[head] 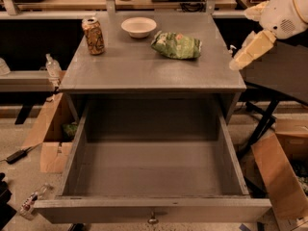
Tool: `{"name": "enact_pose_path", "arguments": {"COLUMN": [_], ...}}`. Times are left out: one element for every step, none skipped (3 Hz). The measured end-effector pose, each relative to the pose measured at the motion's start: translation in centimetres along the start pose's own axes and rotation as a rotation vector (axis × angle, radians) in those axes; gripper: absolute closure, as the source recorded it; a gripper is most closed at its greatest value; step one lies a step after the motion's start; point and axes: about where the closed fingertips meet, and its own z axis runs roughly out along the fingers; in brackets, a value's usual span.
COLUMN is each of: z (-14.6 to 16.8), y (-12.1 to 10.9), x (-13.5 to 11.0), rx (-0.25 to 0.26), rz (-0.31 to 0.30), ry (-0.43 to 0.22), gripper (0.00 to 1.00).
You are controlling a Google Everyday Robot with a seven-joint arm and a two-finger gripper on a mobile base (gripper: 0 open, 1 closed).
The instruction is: Place green jalapeno chip bag into top drawer
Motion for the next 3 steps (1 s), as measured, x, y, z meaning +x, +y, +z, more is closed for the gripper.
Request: {"name": "enact_pose_path", "arguments": {"z": [0.2,0.7,5.1], "y": [-1.0,-1.1,-1.3], "x": [-0.4,-0.7,-2.3], "rx": [0.016,0.024,0.005], "rz": [0.005,-0.007,-0.024], "ry": [-0.028,-0.048,-0.149], "gripper": [0.00,0.00,0.00]}}
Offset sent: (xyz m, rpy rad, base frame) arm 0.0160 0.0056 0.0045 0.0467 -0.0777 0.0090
